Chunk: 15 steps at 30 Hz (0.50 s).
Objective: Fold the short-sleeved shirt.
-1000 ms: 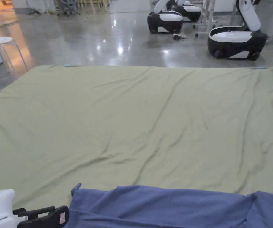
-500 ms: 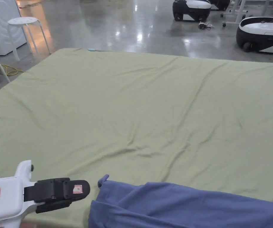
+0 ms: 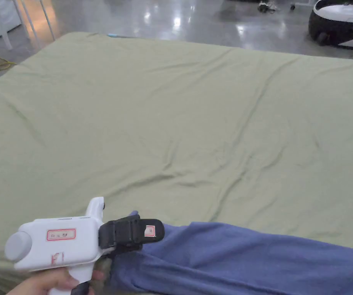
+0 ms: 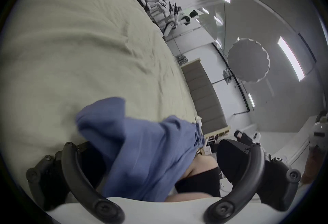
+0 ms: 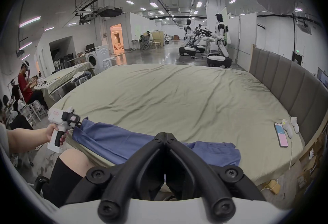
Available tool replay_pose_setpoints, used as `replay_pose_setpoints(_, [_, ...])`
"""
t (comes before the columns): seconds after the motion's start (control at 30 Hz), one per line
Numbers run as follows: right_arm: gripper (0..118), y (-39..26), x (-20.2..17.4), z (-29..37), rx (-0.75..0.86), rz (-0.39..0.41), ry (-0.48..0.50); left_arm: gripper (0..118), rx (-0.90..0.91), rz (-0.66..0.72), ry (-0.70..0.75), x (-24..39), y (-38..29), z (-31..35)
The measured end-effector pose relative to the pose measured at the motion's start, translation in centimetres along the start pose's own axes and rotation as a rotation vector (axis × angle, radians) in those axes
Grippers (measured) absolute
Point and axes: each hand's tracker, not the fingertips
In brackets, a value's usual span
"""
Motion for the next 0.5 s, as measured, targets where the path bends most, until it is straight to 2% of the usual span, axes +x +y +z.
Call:
replay_pose_setpoints(0.07, [0,0.0,-0.5,-0.2,-0.008,0.017,0.011,116,-0.091,-0.002,0.018,0.9,0.5,-1.0])
replay_pose_setpoints(0.1, [0,0.1,-0.7,-0.1,-0.007,0.022,0.018,96,-0.118,-0.039,0.021,1.3,0.6,-1.0])
replay_pose_setpoints(0.13, [0,0.0,-0.5,0.0,-0.002,0.023,0.028,43,-0.138,-0.085,0.048,1.6,0.7,-1.1])
replay_pose_setpoints(0.17, [0,0.0,-0.5,0.1,0.0,0.026,0.032,7,-0.159,-0.125,0.158,2.0,0.5,-1.6])
replay_pose_setpoints(0.2, [0,0.0,-0.5,0.1,0.0,0.028,0.033,7,-0.142,-0.161,0.28,1.5,0.7,-1.5])
replay_pose_setpoints(0.27, [0,-0.1,-0.4,0.1,-0.005,0.029,0.038,7,-0.183,-0.042,0.16,0.6,1.0,-1.4])
replay_pose_setpoints(0.5, [0,0.0,0.4,-0.2,-0.014,0.06,0.036,7,-0.173,-0.125,0.277,4.2,3.7,-0.3])
